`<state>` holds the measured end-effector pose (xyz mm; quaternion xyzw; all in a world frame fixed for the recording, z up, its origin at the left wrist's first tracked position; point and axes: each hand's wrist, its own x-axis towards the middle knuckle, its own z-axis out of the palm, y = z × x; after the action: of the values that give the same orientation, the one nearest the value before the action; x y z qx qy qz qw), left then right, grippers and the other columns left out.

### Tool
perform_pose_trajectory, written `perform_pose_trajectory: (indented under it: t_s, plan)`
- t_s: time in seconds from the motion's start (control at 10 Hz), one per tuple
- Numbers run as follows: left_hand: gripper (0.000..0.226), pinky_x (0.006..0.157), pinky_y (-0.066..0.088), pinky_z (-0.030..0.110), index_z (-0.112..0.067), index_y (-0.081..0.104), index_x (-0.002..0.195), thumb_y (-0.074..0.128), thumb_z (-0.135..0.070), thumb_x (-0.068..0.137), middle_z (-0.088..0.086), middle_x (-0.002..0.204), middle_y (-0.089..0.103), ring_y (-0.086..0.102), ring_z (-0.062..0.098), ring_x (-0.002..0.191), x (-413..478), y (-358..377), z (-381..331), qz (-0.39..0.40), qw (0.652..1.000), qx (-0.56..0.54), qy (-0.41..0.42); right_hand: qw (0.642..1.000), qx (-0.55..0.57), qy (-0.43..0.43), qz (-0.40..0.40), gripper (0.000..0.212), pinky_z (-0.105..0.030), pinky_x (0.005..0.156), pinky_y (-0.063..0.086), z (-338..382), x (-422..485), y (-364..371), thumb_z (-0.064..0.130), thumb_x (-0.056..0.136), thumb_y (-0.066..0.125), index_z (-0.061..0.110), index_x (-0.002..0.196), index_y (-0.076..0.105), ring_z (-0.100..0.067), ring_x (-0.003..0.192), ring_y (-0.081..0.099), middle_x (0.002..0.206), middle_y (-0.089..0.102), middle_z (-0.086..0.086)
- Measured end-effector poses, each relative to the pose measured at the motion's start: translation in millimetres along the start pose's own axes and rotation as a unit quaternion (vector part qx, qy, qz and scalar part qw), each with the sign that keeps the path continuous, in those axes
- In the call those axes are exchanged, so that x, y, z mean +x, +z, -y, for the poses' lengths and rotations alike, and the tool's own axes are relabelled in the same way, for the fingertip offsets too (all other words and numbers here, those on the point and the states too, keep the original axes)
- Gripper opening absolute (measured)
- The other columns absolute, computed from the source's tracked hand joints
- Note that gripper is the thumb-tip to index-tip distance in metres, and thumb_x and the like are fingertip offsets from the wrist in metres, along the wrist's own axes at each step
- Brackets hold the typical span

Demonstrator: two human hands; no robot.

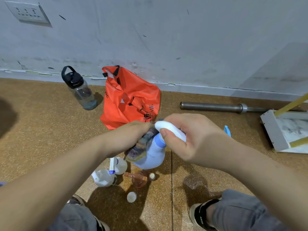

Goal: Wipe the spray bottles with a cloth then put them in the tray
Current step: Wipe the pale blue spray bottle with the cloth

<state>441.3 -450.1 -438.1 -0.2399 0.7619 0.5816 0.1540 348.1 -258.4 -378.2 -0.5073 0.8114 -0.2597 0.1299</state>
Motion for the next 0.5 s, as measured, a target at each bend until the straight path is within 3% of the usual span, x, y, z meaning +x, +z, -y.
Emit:
perform_pose_trajectory:
  t_s: [0.1,0.2,0.3,0.4,0.5]
  plan:
    - [0.031,0.089,0.058,0.021,-0.025,0.071,0.115,0.045,-0.04,0.109,-0.009,0.115,0.076,0.073,0.005,0.1,3,-9,16,0.04,0.997,-0.049,-0.045,0.999,0.041,0.026,0.014,0.034,-0.044,0.066,0.047,0,1,-5,0.045,0.102,0.046,0.022,0.081,0.059,-0.017,0.067,0.056,0.069,0.056,0.003]
    - [0.031,0.077,0.061,0.029,-0.023,0.068,0.099,0.043,-0.038,0.109,-0.001,0.098,0.08,0.072,0.006,0.079,0,-3,15,0.026,0.993,-0.087,-0.07,0.99,0.114,0.085,0.003,0.038,-0.031,0.059,0.048,-3,3,-13,0.041,0.104,0.051,0.022,0.073,0.058,-0.015,0.058,0.066,0.06,0.059,0.003]
    - [0.03,0.05,0.039,0.029,-0.024,0.051,0.079,0.037,-0.023,0.105,0.001,0.06,0.052,0.044,0.013,0.049,-3,17,-4,-0.08,0.989,-0.117,0.034,0.972,0.164,0.165,-0.024,0.044,-0.023,0.049,0.041,-2,7,-13,0.041,0.104,0.049,0.023,0.065,0.056,-0.026,0.057,0.07,0.055,0.062,-0.001]
    - [0.024,0.071,0.047,0.041,-0.035,0.058,0.108,0.035,-0.042,0.105,-0.01,0.082,0.066,0.062,0.017,0.077,-16,37,-13,-0.131,0.968,0.033,0.212,0.946,0.217,0.24,-0.026,0.045,-0.022,0.044,0.037,0,11,-10,0.043,0.105,0.046,0.021,0.068,0.059,-0.029,0.051,0.061,0.055,0.068,-0.006]
    - [0.04,0.097,0.049,0.041,-0.031,0.054,0.131,0.029,-0.05,0.107,-0.006,0.115,0.068,0.063,0.017,0.111,-11,33,3,-0.134,0.961,0.117,0.214,0.936,0.228,0.267,-0.015,0.045,-0.018,0.041,0.035,2,13,-8,0.042,0.107,0.044,0.014,0.074,0.06,-0.013,0.041,0.04,0.058,0.072,-0.01]
